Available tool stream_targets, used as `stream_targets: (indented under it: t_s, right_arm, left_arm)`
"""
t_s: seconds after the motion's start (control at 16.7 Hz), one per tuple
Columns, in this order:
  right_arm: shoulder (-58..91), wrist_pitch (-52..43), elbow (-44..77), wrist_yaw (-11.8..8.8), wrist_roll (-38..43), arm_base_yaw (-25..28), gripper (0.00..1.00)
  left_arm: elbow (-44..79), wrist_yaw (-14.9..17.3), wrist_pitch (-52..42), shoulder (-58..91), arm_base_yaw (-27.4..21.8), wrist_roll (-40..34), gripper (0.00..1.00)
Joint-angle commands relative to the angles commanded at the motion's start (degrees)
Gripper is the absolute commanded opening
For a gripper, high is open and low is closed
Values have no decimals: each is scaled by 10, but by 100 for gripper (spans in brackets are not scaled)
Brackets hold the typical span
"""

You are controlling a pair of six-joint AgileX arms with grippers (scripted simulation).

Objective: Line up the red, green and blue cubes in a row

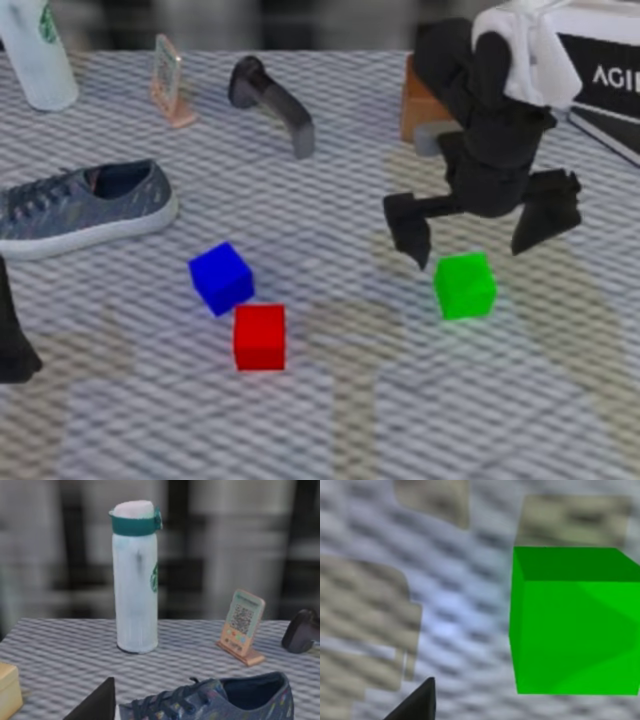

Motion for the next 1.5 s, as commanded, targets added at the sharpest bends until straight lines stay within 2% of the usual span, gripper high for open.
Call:
stream_targets:
  t_s: [0.54,0.84,1.5]
  right_arm:
    - [64,156,-90,1,2,-1,100]
    - [67,163,-95,1,2,-1,100]
    - [67,163,-95,1,2,-1,17]
  left_arm:
    - [0,0,0,0,0,0,100]
    - [0,0,0,0,0,0,100]
    - [0,0,0,0,0,0,100]
